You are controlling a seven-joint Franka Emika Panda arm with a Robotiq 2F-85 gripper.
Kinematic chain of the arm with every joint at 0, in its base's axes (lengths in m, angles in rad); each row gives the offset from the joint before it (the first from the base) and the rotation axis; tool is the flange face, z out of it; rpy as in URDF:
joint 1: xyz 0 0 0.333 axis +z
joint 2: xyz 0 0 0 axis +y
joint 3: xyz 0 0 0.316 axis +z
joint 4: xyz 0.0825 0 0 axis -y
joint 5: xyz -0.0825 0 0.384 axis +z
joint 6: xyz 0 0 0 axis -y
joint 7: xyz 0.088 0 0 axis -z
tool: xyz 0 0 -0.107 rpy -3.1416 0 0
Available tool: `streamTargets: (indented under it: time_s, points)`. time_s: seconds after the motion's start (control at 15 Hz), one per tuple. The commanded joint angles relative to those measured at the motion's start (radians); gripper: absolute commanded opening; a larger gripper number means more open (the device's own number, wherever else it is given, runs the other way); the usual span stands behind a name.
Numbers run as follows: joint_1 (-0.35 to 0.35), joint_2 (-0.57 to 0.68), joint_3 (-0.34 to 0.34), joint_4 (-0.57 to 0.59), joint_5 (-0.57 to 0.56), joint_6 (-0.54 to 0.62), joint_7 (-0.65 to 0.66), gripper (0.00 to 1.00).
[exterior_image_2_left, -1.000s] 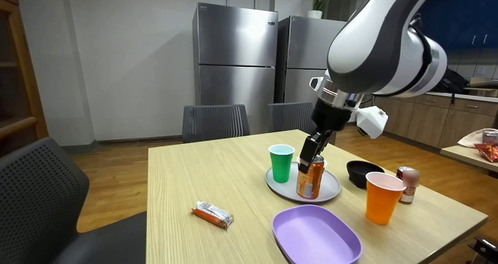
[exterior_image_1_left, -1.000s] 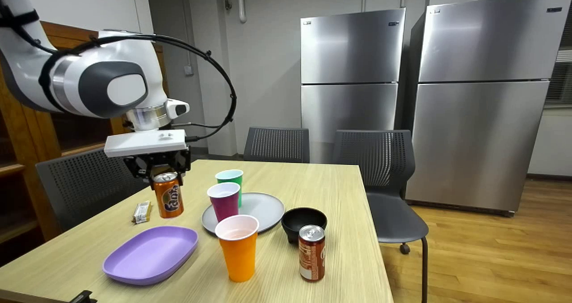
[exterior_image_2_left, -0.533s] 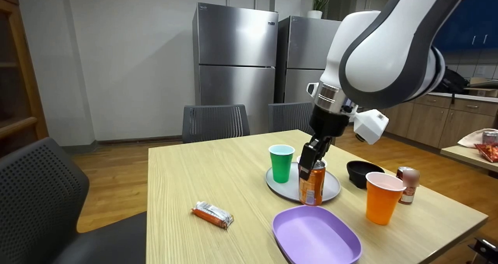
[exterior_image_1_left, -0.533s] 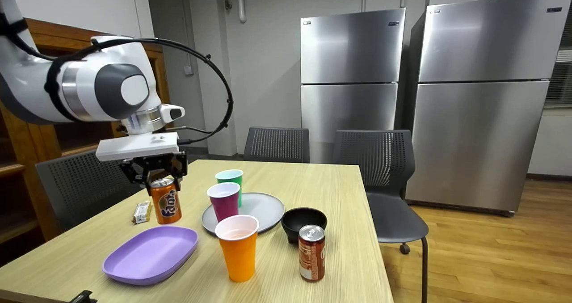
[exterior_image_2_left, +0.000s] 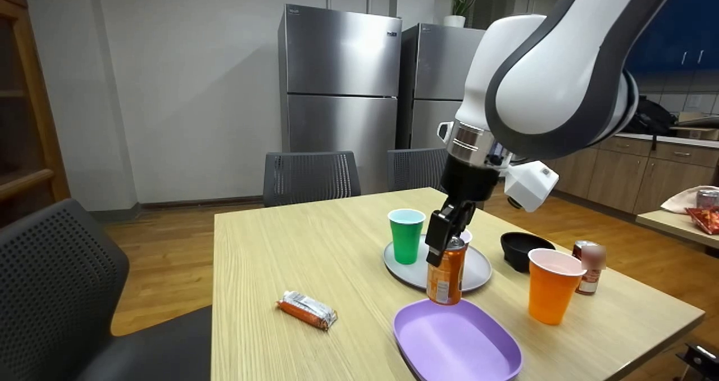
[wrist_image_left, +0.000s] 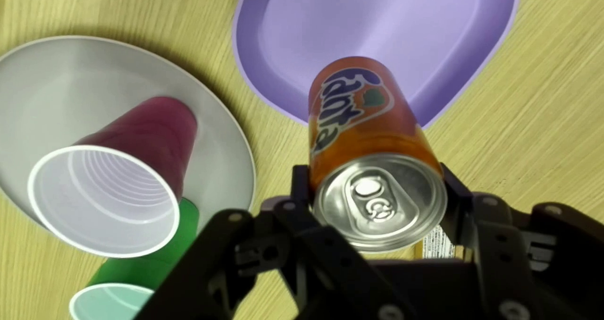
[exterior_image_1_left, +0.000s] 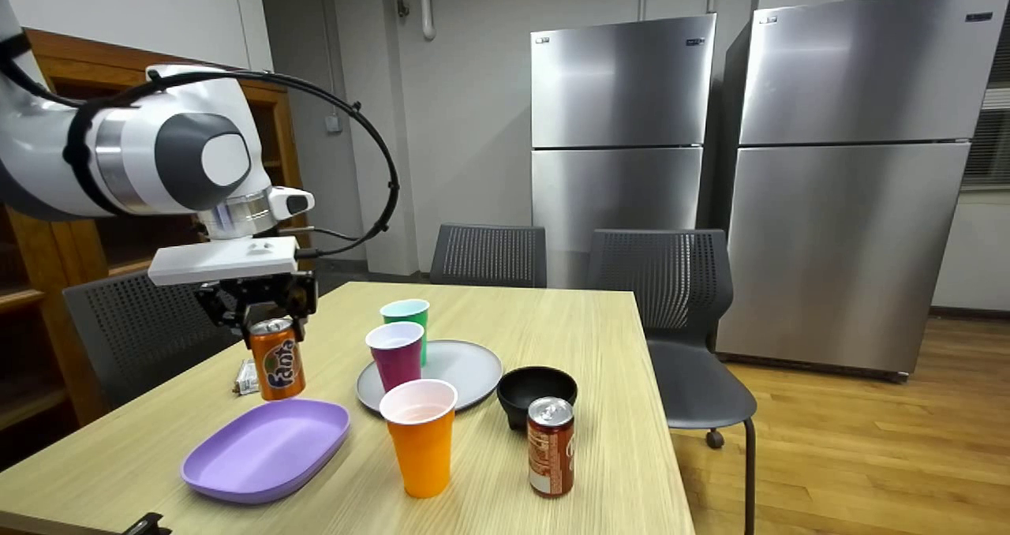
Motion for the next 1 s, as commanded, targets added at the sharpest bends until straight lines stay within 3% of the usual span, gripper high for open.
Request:
streamTargets:
  time_s: [0.0, 0.27, 0.93]
  points:
    - [-0.002, -0.006, 0.053, 0.003, 0.064, -0.016, 0.004, 0.38]
    - [-0.006, 0.011, 0.081, 0.001, 0.100, 0.005, 0.009, 0.38]
    - [-0.003, 0.087, 0.072, 0.005, 0.064, 0.099, 0.077, 0.38]
